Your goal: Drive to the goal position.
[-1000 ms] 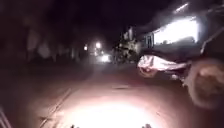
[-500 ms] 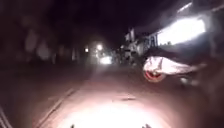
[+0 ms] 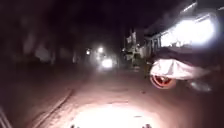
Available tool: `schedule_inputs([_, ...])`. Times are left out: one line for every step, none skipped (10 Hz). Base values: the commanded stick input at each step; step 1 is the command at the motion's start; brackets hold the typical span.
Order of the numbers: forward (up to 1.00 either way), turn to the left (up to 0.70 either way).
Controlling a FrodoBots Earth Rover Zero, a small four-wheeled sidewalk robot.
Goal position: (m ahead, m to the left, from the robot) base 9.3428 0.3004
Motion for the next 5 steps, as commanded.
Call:
schedule_inputs([0.85, 0.00])
schedule_inputs([0.85, 0.00])
schedule_inputs([0.85, 0.00])
schedule_inputs([0.85, 0.00])
schedule_inputs([0.85, 0.00])
